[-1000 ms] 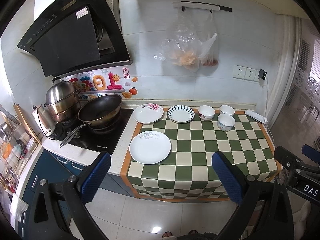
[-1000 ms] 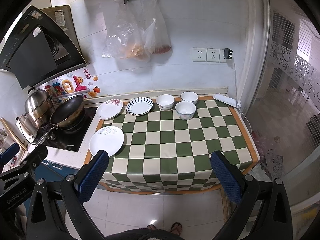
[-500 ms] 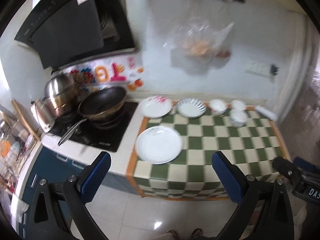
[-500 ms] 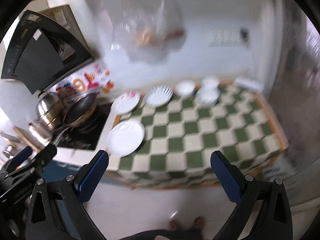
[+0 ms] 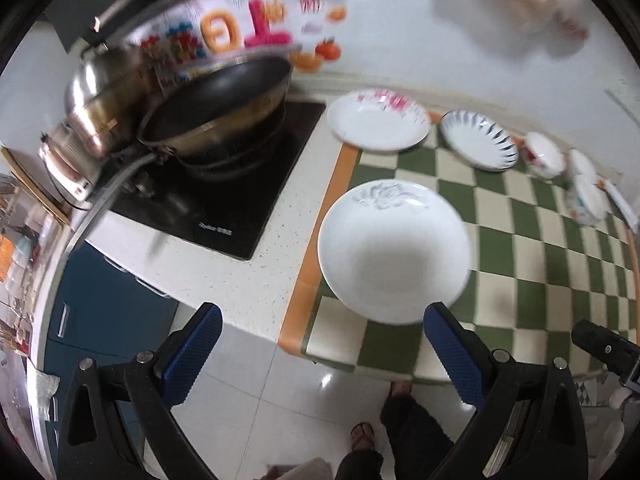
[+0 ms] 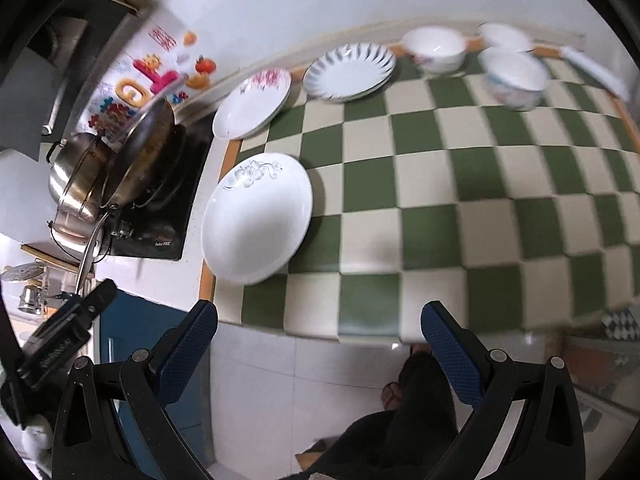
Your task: Organize plates and bowls
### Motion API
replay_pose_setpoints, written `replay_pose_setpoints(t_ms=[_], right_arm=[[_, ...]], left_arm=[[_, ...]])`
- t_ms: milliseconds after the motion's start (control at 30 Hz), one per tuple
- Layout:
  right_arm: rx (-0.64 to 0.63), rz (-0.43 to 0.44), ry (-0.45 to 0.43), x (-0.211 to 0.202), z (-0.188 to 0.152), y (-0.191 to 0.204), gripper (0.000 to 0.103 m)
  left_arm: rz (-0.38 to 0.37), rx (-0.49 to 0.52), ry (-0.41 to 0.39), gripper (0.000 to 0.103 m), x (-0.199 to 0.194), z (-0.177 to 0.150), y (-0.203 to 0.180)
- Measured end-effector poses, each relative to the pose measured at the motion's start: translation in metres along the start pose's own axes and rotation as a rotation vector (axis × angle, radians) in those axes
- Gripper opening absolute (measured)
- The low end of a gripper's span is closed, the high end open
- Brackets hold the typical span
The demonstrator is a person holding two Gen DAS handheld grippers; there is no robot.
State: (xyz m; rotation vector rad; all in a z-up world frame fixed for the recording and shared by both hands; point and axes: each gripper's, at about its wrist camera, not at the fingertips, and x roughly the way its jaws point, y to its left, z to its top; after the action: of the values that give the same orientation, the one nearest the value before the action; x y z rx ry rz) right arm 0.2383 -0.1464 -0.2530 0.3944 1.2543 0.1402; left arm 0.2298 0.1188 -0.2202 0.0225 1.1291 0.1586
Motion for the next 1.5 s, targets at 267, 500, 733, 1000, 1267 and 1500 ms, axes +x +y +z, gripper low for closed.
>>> replay_pose_setpoints(t_ms=[267,500,733,1000,1267,1500], right_arm=[[-0.061,0.026,0.155,0.114,0.081,0.011,0.101],[-0.093,0.021,0.266,0.192,0.125,0.010,0.095],[-0.072,0.033,0.328,0.227,0.139,0.009,0.079],[-0.061,0.080,0.353,0.245,0.137,0.018,0.055],[-0.080,0.063,0.320,0.248,0.131,0.028,0.013],[-0.089,0.066,0.285,0.238,0.129,0.021,0.012]], left_arm=[[0.026,-0.043,0.164,0.102,0.099,0.047,0.001],[0.007,-0.100,0.275,0.094,0.161,0.066,0.011],[-0.079,-0.117,0.347,0.064,0.196,0.071,0.011],[-0.154,-0.100,0.396,0.034,0.212,0.061,0.007],[-0.186,-0.139,0.373,0.029,0.206,0.053,0.021],[-0.191,-0.113,0.354,0.029,0.198,0.047,0.018]])
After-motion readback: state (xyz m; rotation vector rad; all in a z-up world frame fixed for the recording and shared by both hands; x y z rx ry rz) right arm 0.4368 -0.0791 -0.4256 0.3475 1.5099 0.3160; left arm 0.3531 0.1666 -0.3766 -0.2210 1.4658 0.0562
